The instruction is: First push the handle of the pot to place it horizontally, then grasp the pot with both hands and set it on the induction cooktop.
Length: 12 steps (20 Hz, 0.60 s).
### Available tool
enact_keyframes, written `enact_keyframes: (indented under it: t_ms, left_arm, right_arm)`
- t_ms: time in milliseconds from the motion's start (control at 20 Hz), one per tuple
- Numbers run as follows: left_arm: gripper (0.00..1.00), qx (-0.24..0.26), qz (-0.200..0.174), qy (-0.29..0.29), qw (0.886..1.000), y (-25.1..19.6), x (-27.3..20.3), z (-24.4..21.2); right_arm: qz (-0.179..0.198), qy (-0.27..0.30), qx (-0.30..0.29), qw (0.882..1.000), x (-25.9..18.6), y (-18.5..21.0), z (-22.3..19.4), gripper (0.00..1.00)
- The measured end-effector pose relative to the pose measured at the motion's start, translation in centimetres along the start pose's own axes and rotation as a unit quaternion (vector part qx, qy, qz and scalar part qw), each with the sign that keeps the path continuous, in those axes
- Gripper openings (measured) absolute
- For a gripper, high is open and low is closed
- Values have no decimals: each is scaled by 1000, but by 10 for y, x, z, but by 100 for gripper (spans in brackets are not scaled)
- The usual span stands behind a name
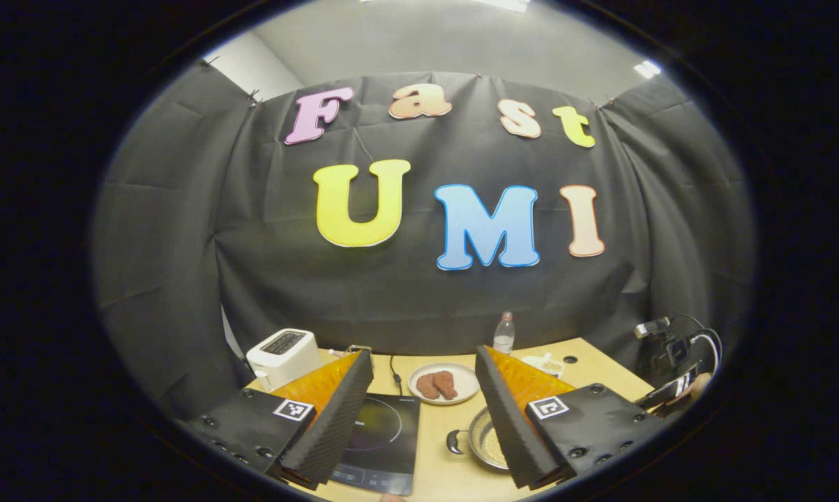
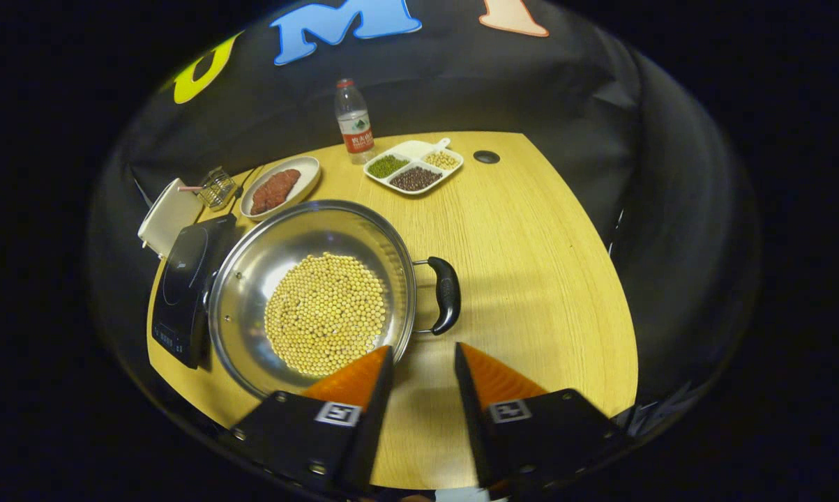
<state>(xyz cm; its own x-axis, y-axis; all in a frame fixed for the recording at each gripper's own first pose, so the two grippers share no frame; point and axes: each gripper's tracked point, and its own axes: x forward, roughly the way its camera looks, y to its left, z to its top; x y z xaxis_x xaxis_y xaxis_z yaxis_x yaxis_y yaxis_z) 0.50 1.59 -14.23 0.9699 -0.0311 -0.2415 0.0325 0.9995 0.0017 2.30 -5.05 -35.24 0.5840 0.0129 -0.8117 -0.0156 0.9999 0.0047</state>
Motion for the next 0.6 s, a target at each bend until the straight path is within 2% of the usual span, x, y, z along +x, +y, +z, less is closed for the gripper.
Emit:
enact_keyframes:
  t_ms: [50, 100, 150, 300, 600]
  left_arm:
    - [95, -6, -6, 2, 1000, -4, 4, -5]
    - [98, -14, -10, 6, 1000, -9, 7, -10]
    - [96, -23, -14, 11, 1000, -12, 9, -16]
    - [96, -52, -21, 36, 998, -22, 16, -39]
    - [95, -64, -37, 90, 993, -42, 35, -99]
  right_arm:
    - [5, -35, -4, 999, -8, 4, 8, 65]
    - [17, -70, 1, 997, -23, 10, 20, 94]
    - [22, -99, 7, 995, -31, 14, 24, 98]
    - [8, -145, 9, 989, -47, 6, 30, 97]
    - [7, -159, 22, 987, -37, -3, 24, 98]
